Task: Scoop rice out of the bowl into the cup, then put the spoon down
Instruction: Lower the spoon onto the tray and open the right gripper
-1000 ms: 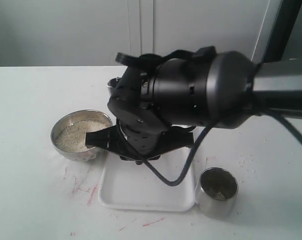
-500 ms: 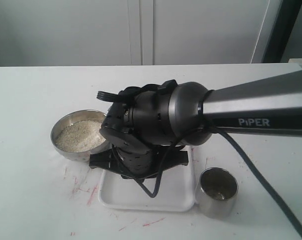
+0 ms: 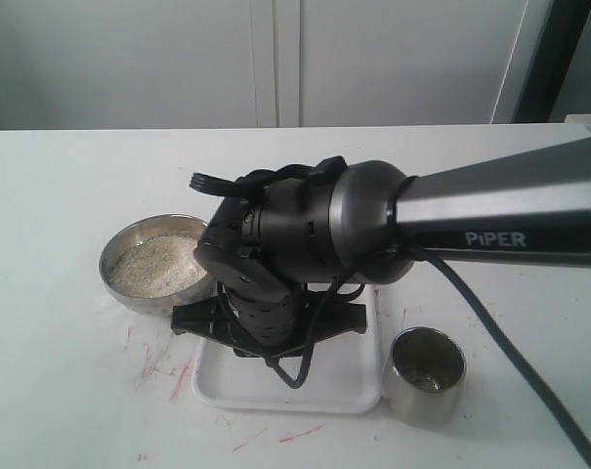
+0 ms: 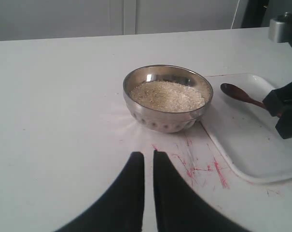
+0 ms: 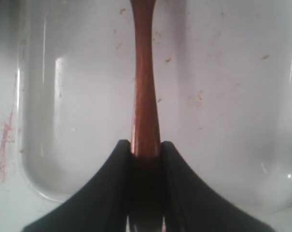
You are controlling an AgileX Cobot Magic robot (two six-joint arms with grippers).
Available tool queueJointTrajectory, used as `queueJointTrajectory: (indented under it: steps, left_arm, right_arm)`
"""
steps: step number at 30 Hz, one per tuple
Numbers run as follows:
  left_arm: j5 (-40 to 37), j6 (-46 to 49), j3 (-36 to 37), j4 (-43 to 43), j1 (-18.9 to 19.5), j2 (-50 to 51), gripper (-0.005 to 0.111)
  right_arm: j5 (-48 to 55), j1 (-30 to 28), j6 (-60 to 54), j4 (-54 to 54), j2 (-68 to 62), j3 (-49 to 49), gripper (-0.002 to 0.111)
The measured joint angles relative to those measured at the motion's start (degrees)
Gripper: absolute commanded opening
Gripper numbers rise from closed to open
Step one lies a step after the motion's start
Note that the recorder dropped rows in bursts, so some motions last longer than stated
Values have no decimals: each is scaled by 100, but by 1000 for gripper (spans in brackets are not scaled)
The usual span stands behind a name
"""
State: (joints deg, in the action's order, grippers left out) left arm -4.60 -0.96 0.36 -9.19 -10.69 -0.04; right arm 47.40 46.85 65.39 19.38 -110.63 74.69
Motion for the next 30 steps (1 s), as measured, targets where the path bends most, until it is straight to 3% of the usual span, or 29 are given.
queueJointTrajectory:
  steps: [24, 30]
  left_arm:
    - [0, 0, 0, 0, 0, 0, 14]
    - [0, 0, 0, 0, 0, 0, 14]
  right_arm:
    - [-88, -262, 0, -90, -424, 0, 0]
    - [-151, -262, -11, -104, -424, 0, 16]
